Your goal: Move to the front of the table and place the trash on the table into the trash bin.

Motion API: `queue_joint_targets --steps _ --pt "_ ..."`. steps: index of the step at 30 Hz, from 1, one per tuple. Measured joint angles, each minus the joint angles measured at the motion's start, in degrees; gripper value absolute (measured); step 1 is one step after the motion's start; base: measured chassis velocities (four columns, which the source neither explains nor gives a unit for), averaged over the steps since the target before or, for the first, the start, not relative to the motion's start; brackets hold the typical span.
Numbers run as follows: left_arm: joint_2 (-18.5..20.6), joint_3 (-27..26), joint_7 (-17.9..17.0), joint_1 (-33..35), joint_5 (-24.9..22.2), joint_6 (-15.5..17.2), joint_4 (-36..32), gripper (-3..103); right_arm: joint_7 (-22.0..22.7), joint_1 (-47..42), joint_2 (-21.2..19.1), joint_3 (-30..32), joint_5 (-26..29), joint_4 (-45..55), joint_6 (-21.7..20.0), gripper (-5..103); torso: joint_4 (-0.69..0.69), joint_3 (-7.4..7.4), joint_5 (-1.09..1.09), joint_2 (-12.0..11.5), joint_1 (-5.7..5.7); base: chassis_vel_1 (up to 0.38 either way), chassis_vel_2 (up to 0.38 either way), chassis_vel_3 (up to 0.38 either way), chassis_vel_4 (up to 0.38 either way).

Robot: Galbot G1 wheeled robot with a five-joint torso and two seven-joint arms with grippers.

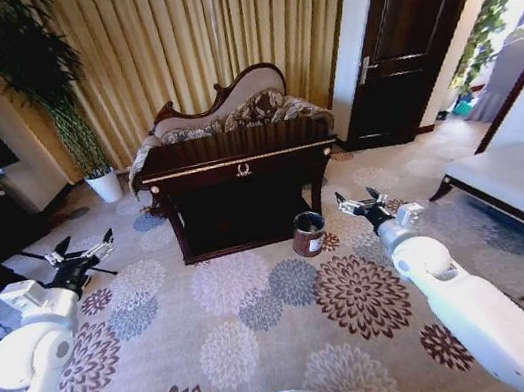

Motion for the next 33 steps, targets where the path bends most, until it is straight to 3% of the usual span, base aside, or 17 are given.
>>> queue_joint_targets --steps 5,22,30,33 --pt "-0.8 0.4 -2.2 0.3 0.0 -0.2 -0.9 100 0.0 -0.4 0.3 0.0 -0.5 0.1 0.5 100 0.01 0.05 0.03 -0.1 0.07 0.053 -0.028 -0.024 0.046" --pt "-2.2 -0.4 -3.2 1.9 -0.1 -0.3 -2.3 100 -0.1 -1.2 0.2 0.4 -1.8 1.0 0.3 100 0.00 0.02 0.02 0.0 0.04 0.000 0.000 0.000 0.000" --pt "-3.4 -2.1 -3.7 2.3 -0.5 1.4 -3.5 100 1.5 -1.3 -0.1 1.6 -0.6 3.3 -2.3 100 0.01 0.03 0.02 0.0 0.04 0.000 0.000 0.000 0.000" --pt "-3.4 -3.7 -3.7 2.2 -2.5 3.4 -5.3 100 2.5 -1.6 -0.5 3.8 1.9 7.2 -5.5 100 0.01 0.03 0.01 0.0 0.05 0.000 0.000 0.000 0.000"
